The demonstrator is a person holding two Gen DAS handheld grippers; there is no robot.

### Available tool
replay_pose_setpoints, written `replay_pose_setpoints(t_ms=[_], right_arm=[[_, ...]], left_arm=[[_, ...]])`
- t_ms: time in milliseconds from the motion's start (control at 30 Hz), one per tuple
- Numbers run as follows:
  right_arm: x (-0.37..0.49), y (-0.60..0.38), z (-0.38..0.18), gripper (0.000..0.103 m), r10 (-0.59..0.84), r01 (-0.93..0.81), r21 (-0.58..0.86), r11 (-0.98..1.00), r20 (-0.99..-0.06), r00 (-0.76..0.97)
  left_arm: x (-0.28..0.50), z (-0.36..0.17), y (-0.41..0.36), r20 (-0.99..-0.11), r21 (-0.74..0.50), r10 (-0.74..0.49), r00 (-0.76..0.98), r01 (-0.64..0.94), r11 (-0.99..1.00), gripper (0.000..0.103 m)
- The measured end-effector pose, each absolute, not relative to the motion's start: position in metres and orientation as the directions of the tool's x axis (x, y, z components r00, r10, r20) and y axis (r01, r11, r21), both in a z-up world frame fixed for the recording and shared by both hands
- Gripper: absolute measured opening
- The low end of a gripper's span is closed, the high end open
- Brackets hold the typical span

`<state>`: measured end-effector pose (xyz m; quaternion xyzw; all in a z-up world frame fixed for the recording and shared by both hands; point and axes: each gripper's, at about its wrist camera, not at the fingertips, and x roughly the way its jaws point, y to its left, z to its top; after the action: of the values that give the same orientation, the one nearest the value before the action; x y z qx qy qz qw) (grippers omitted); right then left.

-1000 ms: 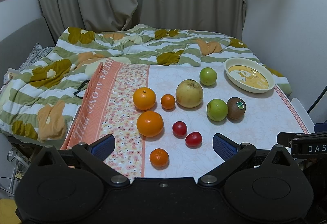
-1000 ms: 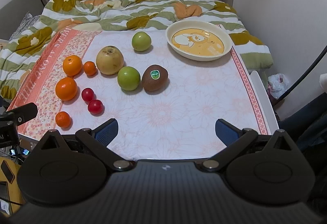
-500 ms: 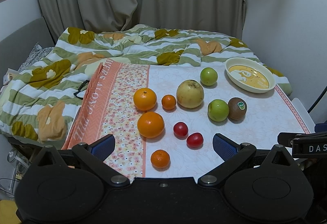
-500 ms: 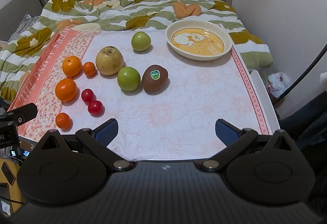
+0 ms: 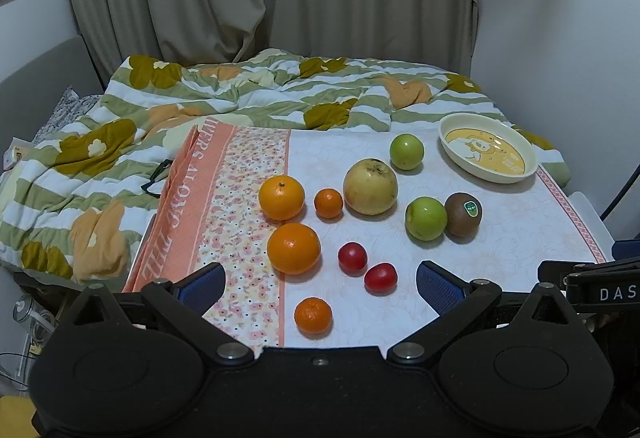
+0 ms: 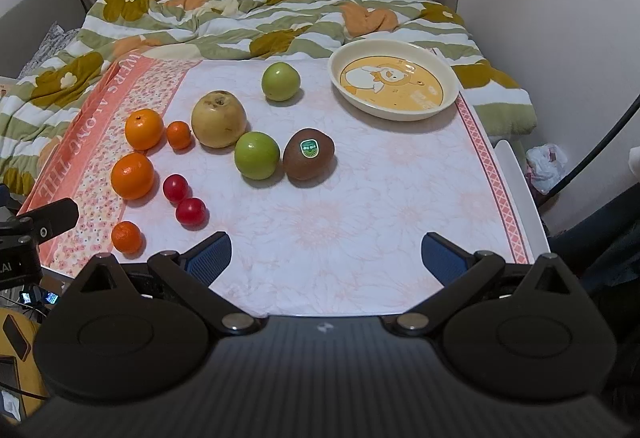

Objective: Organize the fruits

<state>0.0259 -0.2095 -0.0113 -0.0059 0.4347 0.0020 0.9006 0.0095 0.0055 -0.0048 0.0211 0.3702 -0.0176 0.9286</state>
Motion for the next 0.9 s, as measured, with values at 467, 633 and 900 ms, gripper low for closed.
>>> replay_pose_setpoints(t_ms=[467, 633, 900], right_arm=[[0.035, -0.204, -0.003, 0.103, 0.006, 0.000, 0.008, 1.000, -0.766, 0.643], [0.049, -0.207, -0.004, 0.103, -0.012, 0.004, -0.013, 1.000, -0.742, 0.671], [0.092, -0.222, -0.020, 0.103, 0.016, -0.074, -0.045, 0.996, -0.740, 0.672]], left_arm=[[0.021, -0.002, 0.012, -0.690, 0.027, -0.030, 0.723, 0.067, 0.997, 0.103], [0.036, -0.008, 0.022, -0.690, 0.019, -0.048, 0.722, 0.084, 0.996, 0.103], [0.065, -0.029, 0.027, -0.720, 0.008, -0.002, 0.694, 0.010, 1.000, 0.103]])
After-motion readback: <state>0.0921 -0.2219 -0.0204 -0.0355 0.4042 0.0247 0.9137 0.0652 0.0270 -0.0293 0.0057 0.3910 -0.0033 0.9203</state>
